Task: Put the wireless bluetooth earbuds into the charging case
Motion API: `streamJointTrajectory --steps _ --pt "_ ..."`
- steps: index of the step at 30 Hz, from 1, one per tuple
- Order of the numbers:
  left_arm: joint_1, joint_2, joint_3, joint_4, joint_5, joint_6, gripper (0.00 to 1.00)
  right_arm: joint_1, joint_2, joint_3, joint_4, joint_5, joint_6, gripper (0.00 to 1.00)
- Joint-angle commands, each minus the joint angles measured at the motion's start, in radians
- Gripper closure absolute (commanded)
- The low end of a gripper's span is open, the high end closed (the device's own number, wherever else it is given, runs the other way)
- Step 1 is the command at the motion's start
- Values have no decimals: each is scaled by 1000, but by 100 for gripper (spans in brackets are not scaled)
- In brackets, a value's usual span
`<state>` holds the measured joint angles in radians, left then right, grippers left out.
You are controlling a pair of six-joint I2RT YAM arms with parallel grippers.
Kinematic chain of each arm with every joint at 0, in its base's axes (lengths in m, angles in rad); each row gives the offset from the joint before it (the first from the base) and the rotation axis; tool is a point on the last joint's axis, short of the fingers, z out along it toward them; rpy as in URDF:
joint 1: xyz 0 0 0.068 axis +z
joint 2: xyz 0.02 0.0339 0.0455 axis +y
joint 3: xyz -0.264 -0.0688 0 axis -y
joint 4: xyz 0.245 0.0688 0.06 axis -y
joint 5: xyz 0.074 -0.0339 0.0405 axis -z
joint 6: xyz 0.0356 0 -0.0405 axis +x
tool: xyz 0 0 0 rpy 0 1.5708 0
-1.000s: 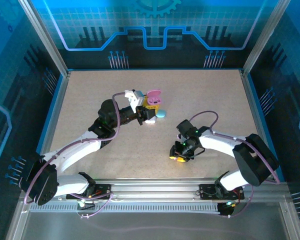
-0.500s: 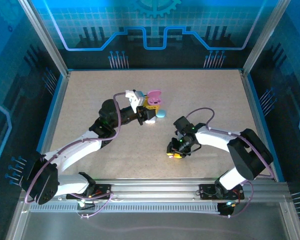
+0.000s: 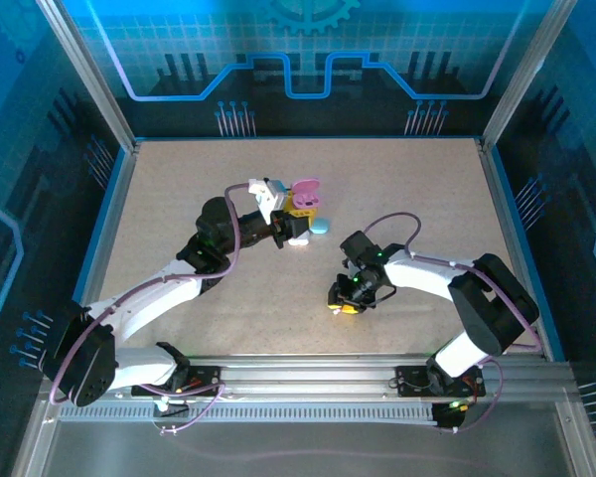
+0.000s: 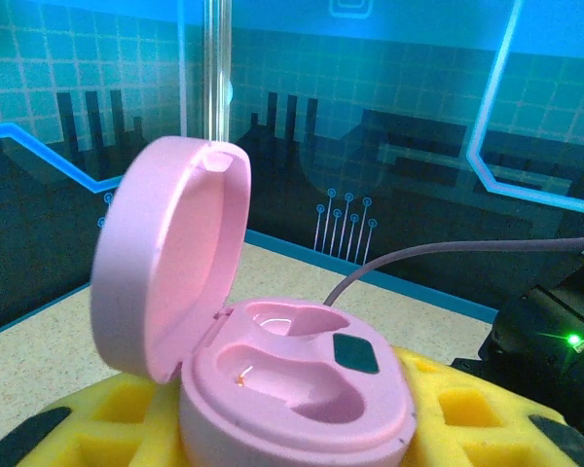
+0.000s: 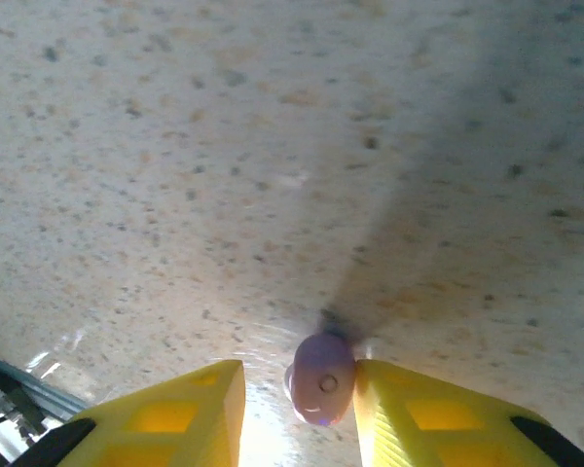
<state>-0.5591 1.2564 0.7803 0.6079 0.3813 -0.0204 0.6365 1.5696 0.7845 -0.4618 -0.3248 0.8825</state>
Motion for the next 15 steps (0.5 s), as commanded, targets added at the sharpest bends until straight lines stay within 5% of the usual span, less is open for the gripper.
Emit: streamJointTrajectory --steps 1,15 --pt "4 -5 -4 21 -7 14 70 25 18 35 12 -14 -18 64" --pt "5 -21 -16 28 -32 20 70 72 87 143 -92 67 -25 61"
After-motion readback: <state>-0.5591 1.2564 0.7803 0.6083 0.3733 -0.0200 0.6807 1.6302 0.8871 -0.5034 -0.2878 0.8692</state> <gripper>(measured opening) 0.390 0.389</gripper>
